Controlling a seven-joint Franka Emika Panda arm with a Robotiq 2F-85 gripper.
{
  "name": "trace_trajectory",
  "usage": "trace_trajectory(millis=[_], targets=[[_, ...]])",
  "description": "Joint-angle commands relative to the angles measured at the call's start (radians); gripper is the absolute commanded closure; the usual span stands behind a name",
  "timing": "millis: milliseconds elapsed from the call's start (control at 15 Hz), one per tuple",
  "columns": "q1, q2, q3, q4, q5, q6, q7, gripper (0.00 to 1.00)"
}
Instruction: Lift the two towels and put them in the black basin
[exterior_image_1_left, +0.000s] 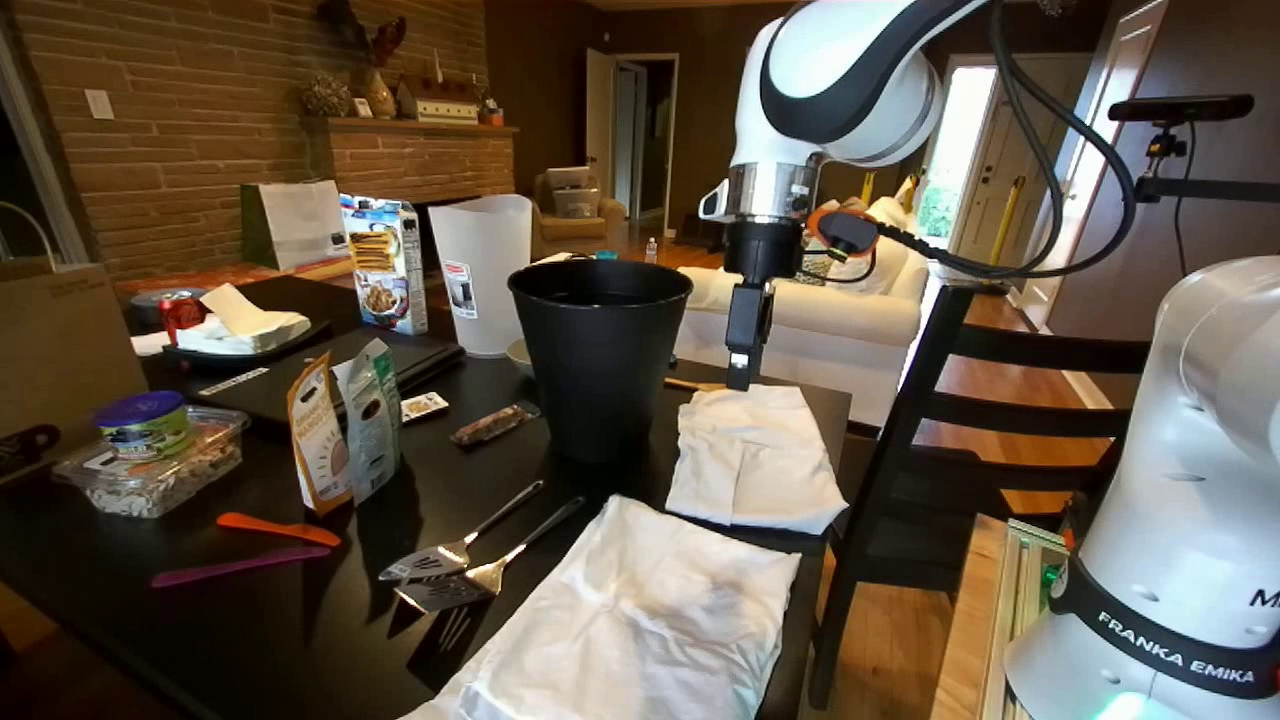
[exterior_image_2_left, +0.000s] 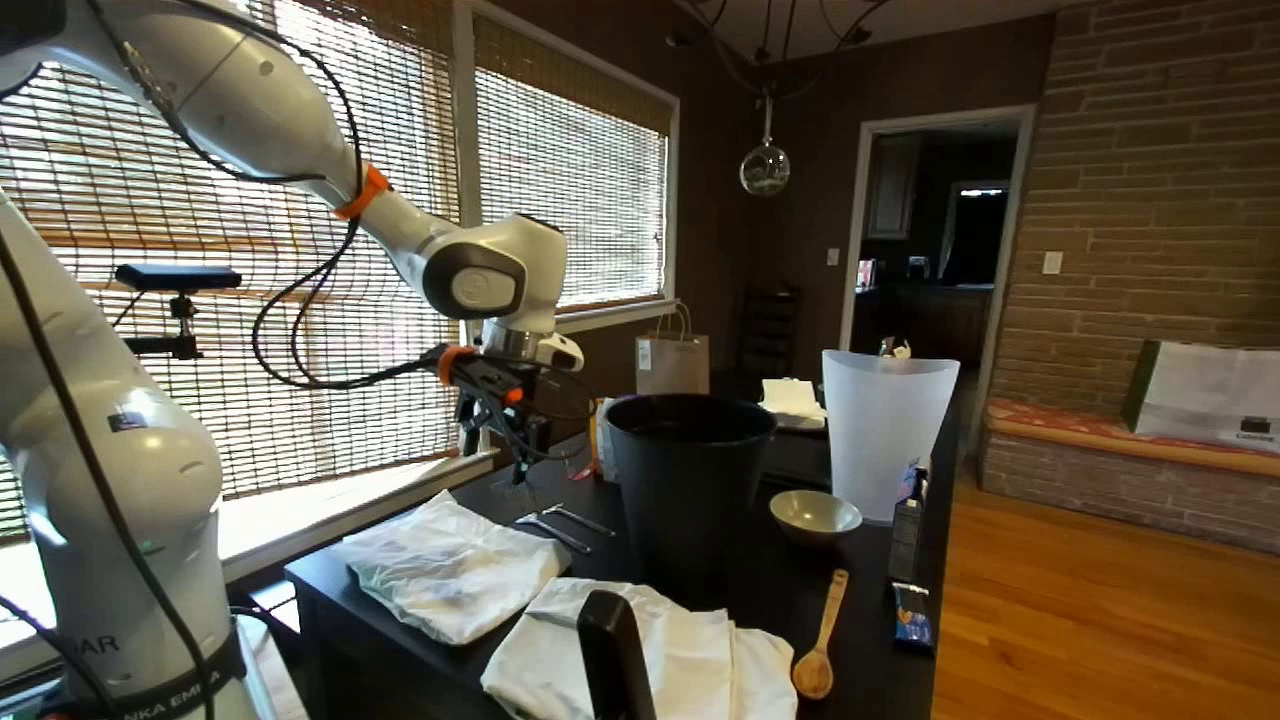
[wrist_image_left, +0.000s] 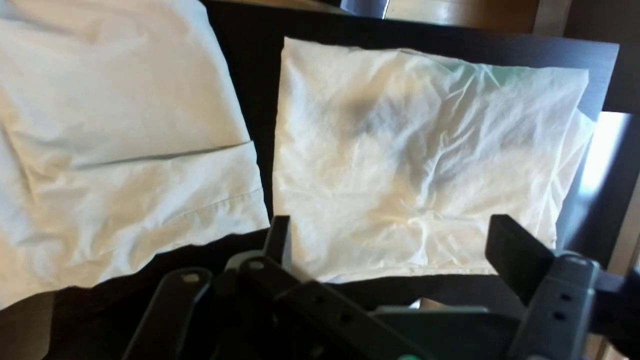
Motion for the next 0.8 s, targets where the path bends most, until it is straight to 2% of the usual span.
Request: trace_trajectory(millis=[0,200,267,333,533,733], targets=[[-0.010,0.078,0.018,-0.073,0.015,0.078,-0.038,0.00],[0.002,0.134,0.017,-0.136,0.042,0.186,-0.092,0.00],[0.014,0.195,0.006,-0.104,0.068,0.220,-0.140,0.00],[0.019,0.218,0.003,-0.118,0.087,0.270,-0.178,0.00],[0.039,0.304,-0.007,-0.120,0.246,0.391,-0.378,0.00],[0.032,0.372,0.028,-0.116,0.438,0.448,-0.564,0.00]])
